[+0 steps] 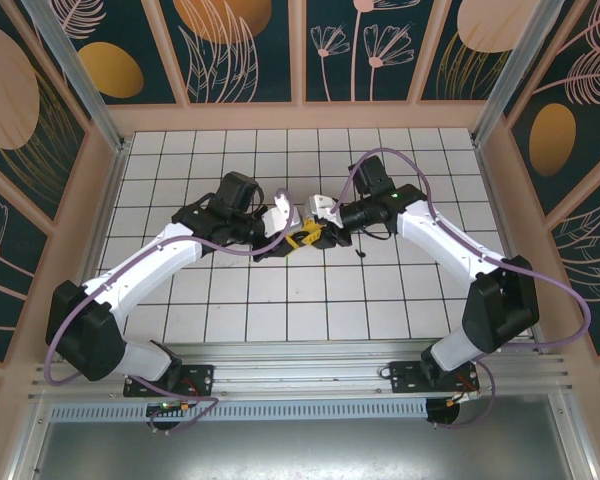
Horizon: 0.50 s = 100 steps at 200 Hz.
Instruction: Insert wireless bluetooth earbuds into charging case
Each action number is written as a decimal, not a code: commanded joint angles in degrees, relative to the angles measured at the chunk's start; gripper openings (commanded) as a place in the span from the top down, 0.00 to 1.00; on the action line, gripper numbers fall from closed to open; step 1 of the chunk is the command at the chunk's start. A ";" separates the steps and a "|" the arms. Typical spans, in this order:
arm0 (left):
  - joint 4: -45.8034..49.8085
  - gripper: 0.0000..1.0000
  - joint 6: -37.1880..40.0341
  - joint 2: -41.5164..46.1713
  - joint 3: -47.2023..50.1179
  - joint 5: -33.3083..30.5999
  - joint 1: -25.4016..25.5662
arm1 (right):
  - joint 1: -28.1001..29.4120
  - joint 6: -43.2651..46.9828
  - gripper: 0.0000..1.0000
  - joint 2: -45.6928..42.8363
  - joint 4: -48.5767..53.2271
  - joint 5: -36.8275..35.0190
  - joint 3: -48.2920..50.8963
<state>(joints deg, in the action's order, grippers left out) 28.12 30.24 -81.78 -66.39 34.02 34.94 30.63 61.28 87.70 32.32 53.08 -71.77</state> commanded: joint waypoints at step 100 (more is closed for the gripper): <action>-28.05 0.50 -7.49 8.53 12.77 10.94 0.46 | -9.61 -16.54 0.92 -15.00 -23.63 17.96 15.42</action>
<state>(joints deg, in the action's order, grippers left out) 12.75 26.68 -74.98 -57.23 39.31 34.96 23.33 54.41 79.24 21.76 62.85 -62.06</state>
